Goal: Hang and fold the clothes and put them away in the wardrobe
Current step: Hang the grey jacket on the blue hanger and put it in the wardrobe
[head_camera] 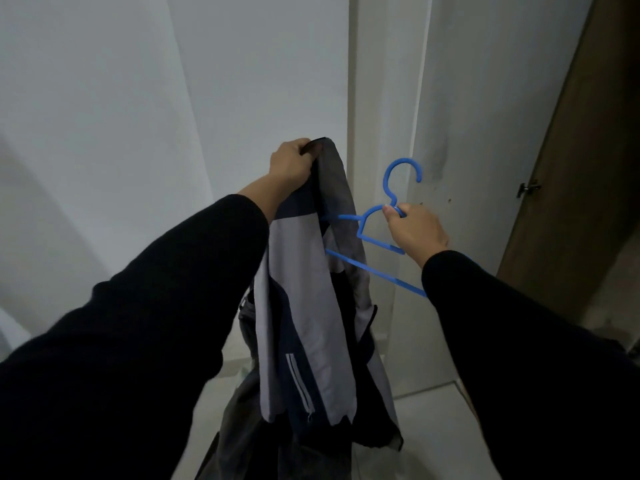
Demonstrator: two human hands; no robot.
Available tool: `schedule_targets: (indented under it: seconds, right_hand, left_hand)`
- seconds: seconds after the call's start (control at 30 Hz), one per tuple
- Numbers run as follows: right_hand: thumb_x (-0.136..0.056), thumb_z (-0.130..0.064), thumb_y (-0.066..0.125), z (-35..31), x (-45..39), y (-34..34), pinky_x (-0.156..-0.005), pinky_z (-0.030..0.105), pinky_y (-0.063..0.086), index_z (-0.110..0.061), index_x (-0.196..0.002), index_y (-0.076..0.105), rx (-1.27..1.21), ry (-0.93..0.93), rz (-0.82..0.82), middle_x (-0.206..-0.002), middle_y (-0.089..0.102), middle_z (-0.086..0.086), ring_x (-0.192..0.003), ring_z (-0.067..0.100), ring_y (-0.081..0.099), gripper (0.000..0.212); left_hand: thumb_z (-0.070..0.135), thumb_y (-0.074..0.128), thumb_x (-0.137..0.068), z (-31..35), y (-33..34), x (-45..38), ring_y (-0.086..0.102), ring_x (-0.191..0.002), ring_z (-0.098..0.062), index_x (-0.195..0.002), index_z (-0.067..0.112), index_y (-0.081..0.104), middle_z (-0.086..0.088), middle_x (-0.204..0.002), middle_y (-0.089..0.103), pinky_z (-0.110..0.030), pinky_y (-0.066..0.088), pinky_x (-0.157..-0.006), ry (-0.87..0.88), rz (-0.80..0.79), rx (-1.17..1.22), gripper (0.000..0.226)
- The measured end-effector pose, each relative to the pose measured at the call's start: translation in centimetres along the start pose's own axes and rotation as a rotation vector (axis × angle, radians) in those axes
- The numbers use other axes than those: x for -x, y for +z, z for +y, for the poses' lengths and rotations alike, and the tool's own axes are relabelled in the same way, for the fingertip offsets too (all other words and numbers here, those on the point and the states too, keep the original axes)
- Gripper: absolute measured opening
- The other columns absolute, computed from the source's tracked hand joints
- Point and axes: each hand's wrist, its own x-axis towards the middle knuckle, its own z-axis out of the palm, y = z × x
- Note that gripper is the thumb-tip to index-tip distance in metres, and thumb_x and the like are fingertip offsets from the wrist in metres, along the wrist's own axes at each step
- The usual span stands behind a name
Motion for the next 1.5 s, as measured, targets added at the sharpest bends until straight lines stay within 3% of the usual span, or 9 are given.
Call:
schedule_targets:
  seconds: [0.3,0.57,0.7,0.77,0.83,0.93,1.13,1.3,1.5]
  right_hand:
    - [-0.099,-0.042,0.037,-3.5,0.6,1.0,-0.06,0.028,0.033,-0.017,-0.068,0.045,-0.191,0.049,0.106,-0.067,0.044,-0.004,-0.065,0.015,0.044,0.04]
    - [-0.1,-0.039,0.04,-5.5,-0.9,0.4,-0.049,0.02,0.027,-0.023,-0.061,0.033,-0.561,0.001,0.248,-0.061,0.037,-0.005,-0.055,0.006,0.034,0.043]
    - [-0.1,-0.037,0.042,-6.5,-2.4,-0.5,-0.045,0.009,0.033,-0.022,-0.06,0.034,-0.606,-0.099,0.254,-0.059,0.036,-0.004,-0.053,0.007,0.033,0.043]
    - [-0.099,-0.037,0.043,-6.9,-3.1,-0.6,-0.048,0.012,0.031,-0.022,-0.061,0.036,-0.64,-0.131,0.229,-0.059,0.037,-0.005,-0.054,0.007,0.033,0.042]
    - [-0.099,-0.037,0.044,-7.0,-3.8,-0.4,-0.052,0.017,0.031,-0.022,-0.062,0.038,-0.683,-0.143,0.195,-0.06,0.037,-0.005,-0.054,0.007,0.034,0.04]
    - [-0.098,-0.037,0.045,-6.9,-4.8,0.2,-0.053,0.016,0.033,-0.021,-0.063,0.04,-0.756,-0.124,0.172,-0.06,0.038,-0.005,-0.055,0.007,0.035,0.039]
    - [-0.098,-0.04,0.045,-6.6,-6.1,1.7,-0.064,0.031,0.045,-0.019,-0.065,0.043,-0.842,-0.078,0.114,-0.063,0.041,-0.001,-0.064,0.016,0.043,0.039]
    - [-0.099,-0.039,0.043,-7.0,-6.7,2.2,-0.061,0.029,0.041,-0.012,-0.073,0.048,-0.912,-0.063,0.023,-0.068,0.044,0.007,-0.067,0.019,0.043,0.038]
    - [-0.101,-0.039,0.037,-7.3,-7.6,0.7,-0.045,0.024,0.034,-0.012,-0.073,0.053,-0.985,-0.036,-0.28,-0.07,0.051,0.004,-0.05,0.015,0.04,0.042]
  left_hand:
    - [0.015,0.044,-0.1,1.9,-2.6,2.2,0.052,-0.055,0.006,-0.086,0.01,0.056,0.003,-0.069,0.051,-0.012,0.046,-0.062,0.178,-0.23,0.107,0.019]
    - [0.032,0.063,-0.088,3.8,-4.4,1.3,0.05,-0.079,-0.008,-0.082,0.014,0.062,0.001,-0.08,0.054,-0.022,0.038,-0.079,0.144,-0.637,-0.262,0.019]
    - [0.068,0.063,-0.062,4.1,-4.3,-0.1,0.056,-0.078,-0.013,-0.076,0.014,0.064,-0.002,-0.079,0.062,-0.027,0.045,-0.076,0.212,-0.345,-0.126,0.056]
    - [0.065,0.064,-0.066,4.0,-3.9,-1.2,0.052,-0.087,-0.014,-0.092,0.014,0.059,-0.003,-0.095,0.055,-0.029,0.042,-0.078,0.367,0.006,-0.375,0.058]
    - [0.062,0.061,-0.073,4.4,-3.5,-2.1,0.042,-0.116,-0.018,-0.124,0.026,0.048,-0.003,-0.124,0.044,-0.038,0.033,-0.094,0.4,0.149,-0.77,0.063]
    - [0.059,0.047,-0.086,5.6,-2.9,-3.1,0.031,-0.131,-0.021,-0.135,0.038,0.038,0.0,-0.134,0.045,-0.048,0.022,-0.103,0.365,-0.014,-1.04,0.054]
    - [0.068,0.037,-0.087,7.1,-2.1,-4.1,0.051,-0.11,-0.024,-0.124,0.029,0.048,-0.002,-0.11,0.057,-0.047,0.029,-0.097,0.283,-0.259,-1.064,0.056]
    - [0.03,0.041,-0.099,7.2,-0.2,-4.8,0.051,-0.102,-0.022,-0.11,0.023,0.053,0.0,-0.098,0.049,-0.036,0.03,-0.083,0.444,-0.365,-1.118,0.019]
    - [0.0,0.042,-0.092,5.0,-1.0,-5.3,0.049,-0.091,-0.024,-0.104,0.016,0.052,-0.001,-0.093,0.043,-0.03,0.029,-0.075,0.566,-0.266,-1.05,0.022]
